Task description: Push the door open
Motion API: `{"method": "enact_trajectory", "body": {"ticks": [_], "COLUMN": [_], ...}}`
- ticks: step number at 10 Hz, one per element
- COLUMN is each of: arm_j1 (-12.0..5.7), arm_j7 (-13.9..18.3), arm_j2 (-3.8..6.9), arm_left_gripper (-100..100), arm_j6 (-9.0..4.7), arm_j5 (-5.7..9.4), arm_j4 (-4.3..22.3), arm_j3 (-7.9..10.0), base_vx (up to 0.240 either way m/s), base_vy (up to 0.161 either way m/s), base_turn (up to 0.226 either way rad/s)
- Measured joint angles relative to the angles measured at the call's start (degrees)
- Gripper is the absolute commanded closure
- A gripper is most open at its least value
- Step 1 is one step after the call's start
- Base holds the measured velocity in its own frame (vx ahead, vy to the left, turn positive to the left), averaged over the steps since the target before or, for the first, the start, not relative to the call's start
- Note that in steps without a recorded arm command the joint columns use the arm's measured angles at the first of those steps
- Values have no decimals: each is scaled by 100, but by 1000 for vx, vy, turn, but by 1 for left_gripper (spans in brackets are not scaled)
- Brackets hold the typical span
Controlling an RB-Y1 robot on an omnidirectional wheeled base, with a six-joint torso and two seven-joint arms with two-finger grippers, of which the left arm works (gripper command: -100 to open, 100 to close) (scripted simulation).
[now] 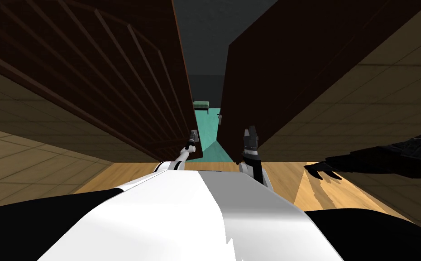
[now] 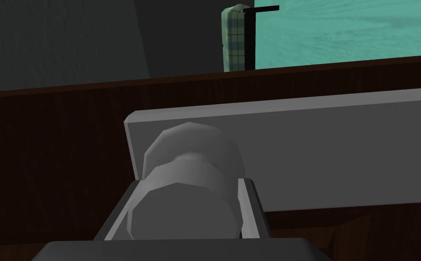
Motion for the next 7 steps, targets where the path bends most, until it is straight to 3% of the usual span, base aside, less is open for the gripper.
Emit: {"method": "enact_trajectory", "body": {"ticks": [3,5,6,7], "arm_j1": [30,102,151,158], "arm_j7": [-92,-202,-268,-278], "arm_j2": [34,12,65,91], "arm_left_gripper": [100,100,-100,-100], "arm_j6": [-47,12,5,32], "arm_j5": [31,54,80,98], "arm_j4": [-37,-175,-262,-303], "arm_j3": [105,205,293,316], "base_vx": [97,149,-32,-148], "base_vy": [-30,-22,-94,-96], "base_turn": [47,146,105,-6]}}
